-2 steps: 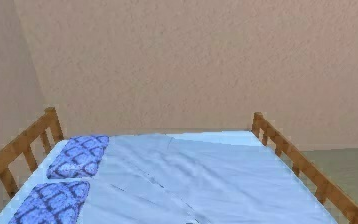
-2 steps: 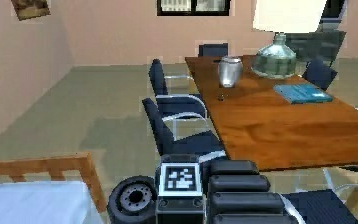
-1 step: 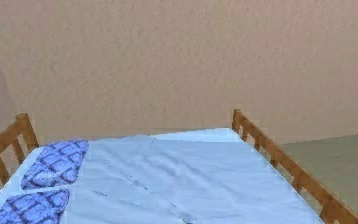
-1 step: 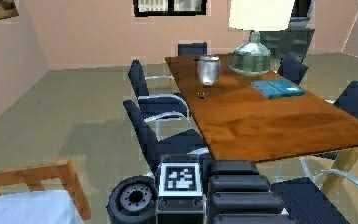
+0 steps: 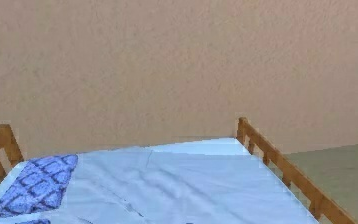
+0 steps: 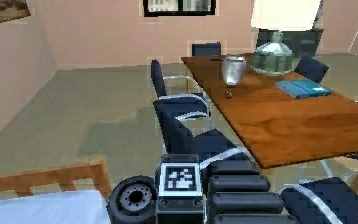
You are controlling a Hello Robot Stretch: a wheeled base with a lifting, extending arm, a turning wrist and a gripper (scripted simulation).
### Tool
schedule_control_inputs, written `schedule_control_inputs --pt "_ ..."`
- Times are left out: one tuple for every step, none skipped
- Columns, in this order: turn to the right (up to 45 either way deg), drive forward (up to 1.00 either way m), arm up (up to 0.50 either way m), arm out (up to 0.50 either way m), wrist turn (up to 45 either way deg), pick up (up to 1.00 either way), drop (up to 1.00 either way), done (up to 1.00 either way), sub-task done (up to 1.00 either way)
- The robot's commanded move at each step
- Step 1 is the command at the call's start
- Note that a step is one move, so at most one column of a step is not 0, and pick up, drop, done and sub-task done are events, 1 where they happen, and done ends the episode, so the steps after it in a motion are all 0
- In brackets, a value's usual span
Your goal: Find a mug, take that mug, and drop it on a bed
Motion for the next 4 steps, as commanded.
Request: schedule_control_inputs --pt "-45.0 0.0 0.0 0.0 0.0 0.0 0.0 0.0 0.0" --pt "-45.0 0.0 0.0 0.0 0.0 0.0 0.0 0.0 0.0" --pt "-15.0 0.0 0.0 0.0 0.0 0.0 0.0 0.0 0.0" --pt "-3.0 0.0 0.0 0.0 0.0 0.0 0.0 0.0 0.0"
